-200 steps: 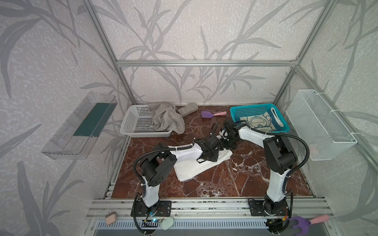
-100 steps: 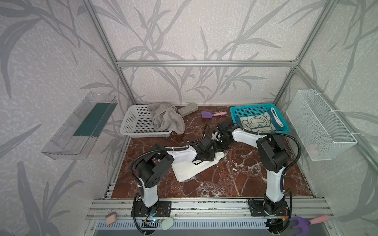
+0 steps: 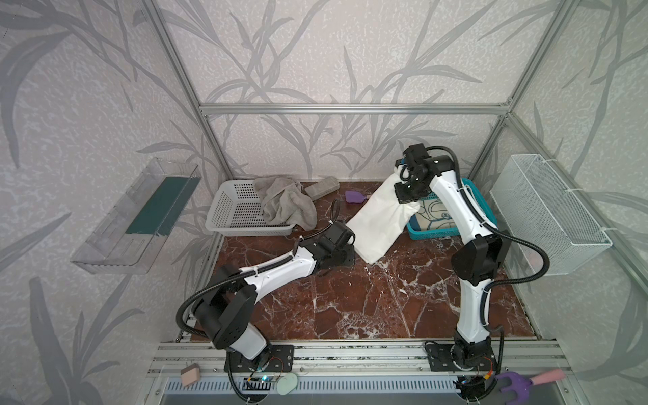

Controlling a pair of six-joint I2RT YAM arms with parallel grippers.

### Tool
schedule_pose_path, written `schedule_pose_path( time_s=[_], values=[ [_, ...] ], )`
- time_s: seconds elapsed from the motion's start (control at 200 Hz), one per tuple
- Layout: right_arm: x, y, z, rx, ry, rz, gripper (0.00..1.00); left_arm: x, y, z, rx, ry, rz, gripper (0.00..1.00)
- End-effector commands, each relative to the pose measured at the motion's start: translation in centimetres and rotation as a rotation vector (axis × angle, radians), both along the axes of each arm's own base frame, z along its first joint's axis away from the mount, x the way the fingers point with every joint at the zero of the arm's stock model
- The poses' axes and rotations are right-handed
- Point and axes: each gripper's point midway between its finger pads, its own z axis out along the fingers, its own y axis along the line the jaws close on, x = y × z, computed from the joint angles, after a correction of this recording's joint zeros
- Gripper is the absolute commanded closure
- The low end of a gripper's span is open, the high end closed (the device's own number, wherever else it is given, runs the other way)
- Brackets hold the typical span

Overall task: Fold and stack the towels
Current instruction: 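Lift the folded white towel with the right gripper toward the teal basket while left releases, then lower the white towel into the teal basket with the right gripper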

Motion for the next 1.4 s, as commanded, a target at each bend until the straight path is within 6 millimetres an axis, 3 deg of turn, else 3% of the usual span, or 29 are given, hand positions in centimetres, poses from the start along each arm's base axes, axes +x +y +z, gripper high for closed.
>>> schedule_pose_path(
  time_s=[0.0,0.105,0.19,0.265,0.41,0.59,0.715,1.055,1.324,1.394],
  values=[
    [-2.3,-7.2,-4.6,-0.166,0.238,-0.062,1.0,-0.6,2.0,-1.3,0.065,-0.001,0.027,0.58],
    [-3.0,-10.6,-11.2,-0.204,0.399,-0.141,1.0,-1.0,2.0,-2.0,0.052,0.029,0.019,0.58],
    [-4.3,-9.1,-15.2,-0.143,0.47,-0.123,1.0,-1.6,2.0,-2.5,0.055,0.069,0.013,0.58],
    [-5.3,-6.3,-16.5,-0.052,0.468,-0.094,1.0,-2.0,1.9,-3.0,0.041,0.085,0.016,0.58],
    [-8.6,-3.3,-17.0,-0.054,0.473,-0.056,1.0,-2.2,1.9,-3.2,0.046,0.101,0.003,0.58],
    [-14.4,2.3,-15.2,0.007,0.474,0.028,1.0,-2.3,1.4,-1.1,-0.01,0.078,-0.007,0.58],
    [-15.7,3.7,-12.5,0.019,0.403,0.049,1.0,-2.7,1.6,0.1,-0.033,0.055,-0.011,0.58],
    [-12.8,0.6,-4.2,-0.069,0.197,0.03,1.0,-3.8,2.9,0.1,-0.038,0.058,0.027,0.58],
    [-12.1,-2.3,-1.5,-0.112,0.139,-0.031,1.0,-4.8,3.9,-0.3,-0.044,0.066,0.049,0.62],
    [-12.4,-2.9,0.3,-0.119,0.072,-0.041,1.0,-4.9,4.1,-0.2,-0.041,0.057,0.049,0.62]
  ],
)
